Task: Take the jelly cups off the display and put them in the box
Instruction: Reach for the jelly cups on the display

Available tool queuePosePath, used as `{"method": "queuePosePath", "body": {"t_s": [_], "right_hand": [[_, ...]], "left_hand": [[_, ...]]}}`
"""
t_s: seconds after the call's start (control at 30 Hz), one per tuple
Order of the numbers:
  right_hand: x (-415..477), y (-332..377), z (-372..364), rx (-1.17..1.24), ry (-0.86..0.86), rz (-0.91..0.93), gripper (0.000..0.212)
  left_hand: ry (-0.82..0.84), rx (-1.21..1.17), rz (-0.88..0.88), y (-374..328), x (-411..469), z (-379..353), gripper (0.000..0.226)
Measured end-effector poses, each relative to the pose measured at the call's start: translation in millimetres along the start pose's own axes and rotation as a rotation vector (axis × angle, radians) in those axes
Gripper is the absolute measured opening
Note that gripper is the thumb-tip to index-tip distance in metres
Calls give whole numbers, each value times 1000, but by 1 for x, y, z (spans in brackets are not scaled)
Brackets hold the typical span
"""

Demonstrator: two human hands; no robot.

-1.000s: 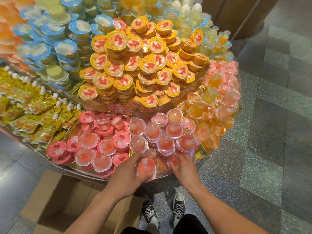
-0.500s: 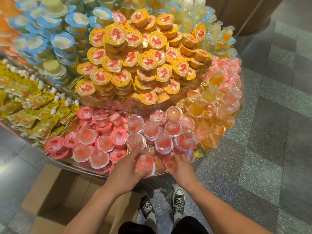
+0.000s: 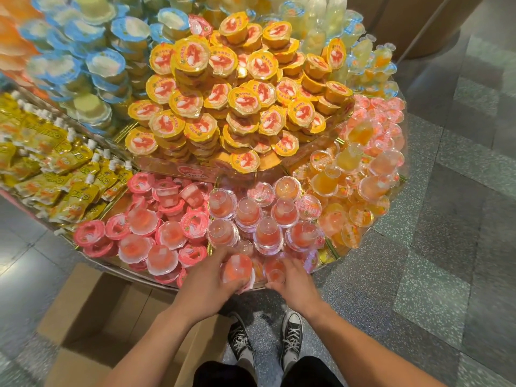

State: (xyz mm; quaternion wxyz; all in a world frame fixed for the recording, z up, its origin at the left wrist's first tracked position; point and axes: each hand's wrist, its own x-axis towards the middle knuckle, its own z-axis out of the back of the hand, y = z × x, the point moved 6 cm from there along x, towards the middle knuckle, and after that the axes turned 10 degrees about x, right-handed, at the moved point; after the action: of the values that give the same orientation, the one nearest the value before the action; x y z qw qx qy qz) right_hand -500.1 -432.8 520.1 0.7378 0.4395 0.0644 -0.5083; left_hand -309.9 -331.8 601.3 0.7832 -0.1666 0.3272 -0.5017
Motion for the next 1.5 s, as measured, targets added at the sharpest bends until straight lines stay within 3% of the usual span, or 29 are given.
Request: {"method": "queuePosePath", "body": {"t_s": [0.37, 0.47, 0.57, 0.7, 0.8, 0.97, 1.17, 1.37, 1.5], "right_hand": [[-1, -1, 7, 0, 15, -1, 96], [-6, -5, 16, 15, 14, 16, 84], [-13, -7, 38, 88, -23, 30, 56], [-32, -1, 76, 389, -53, -18, 25], [-45, 22, 95, 515, -6, 87, 22], [-54, 54, 113, 440, 25, 179, 43], [-51, 68, 138, 373, -82, 275, 35], [-42, 76, 162, 577, -114, 299, 8], [-40, 74, 177, 666, -104, 231, 28]], "left_hand": [[-5, -19, 10, -10, -3, -7, 50], [-12, -12, 7, -17, -1, -9, 51], [-6, -25, -11, -28, 3, -12, 52], [-15, -28, -39, -49, 10, -14, 50], [-39, -21, -75, -68, 17, -13, 49], [-61, 3, -118, -96, 24, -11, 51], [-146, 16, -163, -110, 35, 6, 51], [-168, 2, -214, -129, 44, 18, 60], [-209, -54, -237, -134, 56, 22, 59]]}}
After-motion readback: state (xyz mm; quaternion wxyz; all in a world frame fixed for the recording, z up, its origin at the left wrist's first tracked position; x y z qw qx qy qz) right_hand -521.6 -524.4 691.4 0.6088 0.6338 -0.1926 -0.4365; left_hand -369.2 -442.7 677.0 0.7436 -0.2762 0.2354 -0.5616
